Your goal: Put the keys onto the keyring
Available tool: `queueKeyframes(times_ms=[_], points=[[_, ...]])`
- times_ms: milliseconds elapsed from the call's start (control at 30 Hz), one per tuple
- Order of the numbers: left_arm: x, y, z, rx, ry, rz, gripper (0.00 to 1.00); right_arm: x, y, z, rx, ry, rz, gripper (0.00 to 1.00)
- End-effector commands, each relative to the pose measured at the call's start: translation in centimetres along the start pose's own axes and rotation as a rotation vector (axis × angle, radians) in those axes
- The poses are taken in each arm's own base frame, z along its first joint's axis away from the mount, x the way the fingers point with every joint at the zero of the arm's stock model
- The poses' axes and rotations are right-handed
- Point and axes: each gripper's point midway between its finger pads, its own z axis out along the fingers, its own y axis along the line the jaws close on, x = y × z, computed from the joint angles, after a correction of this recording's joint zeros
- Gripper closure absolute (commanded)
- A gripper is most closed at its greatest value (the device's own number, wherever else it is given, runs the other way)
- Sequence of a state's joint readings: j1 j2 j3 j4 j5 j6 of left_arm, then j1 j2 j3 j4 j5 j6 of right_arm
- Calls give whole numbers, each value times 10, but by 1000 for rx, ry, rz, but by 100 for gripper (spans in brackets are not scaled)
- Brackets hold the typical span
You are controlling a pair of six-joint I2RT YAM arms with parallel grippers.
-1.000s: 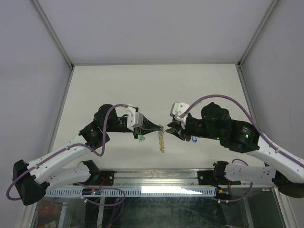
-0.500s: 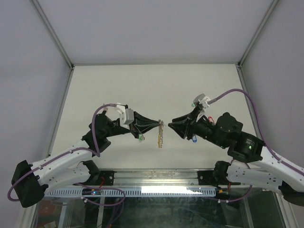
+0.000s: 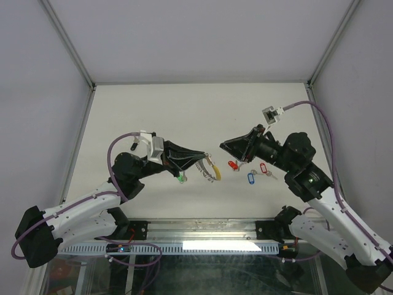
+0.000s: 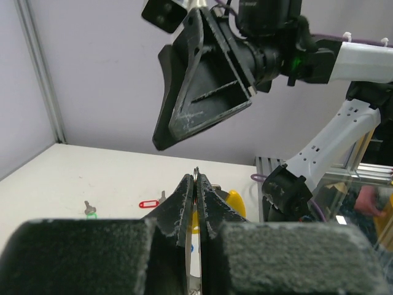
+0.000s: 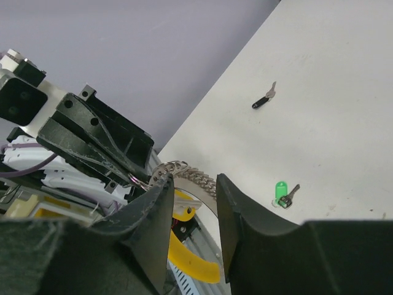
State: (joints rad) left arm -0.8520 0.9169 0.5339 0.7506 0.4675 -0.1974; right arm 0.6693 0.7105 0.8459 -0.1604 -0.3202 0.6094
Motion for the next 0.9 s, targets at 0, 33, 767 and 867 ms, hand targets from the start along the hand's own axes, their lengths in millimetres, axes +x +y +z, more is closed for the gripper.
queueKeyframes(times_ms=[0, 33, 767, 867], points=[[-22, 1, 7, -23, -67, -12, 100, 2, 33, -2, -223, 40, 34, 63], [-22, 4, 8, -37, -52, -23, 100, 3, 32, -1, -229, 43, 35, 63], [-29, 0, 17, -8, 21, -39, 100, 3, 36, -3, -310, -35, 1, 64], [-31, -2, 18, -2, 7, -51, 100, 8, 35, 0, -329, -26, 10, 65]])
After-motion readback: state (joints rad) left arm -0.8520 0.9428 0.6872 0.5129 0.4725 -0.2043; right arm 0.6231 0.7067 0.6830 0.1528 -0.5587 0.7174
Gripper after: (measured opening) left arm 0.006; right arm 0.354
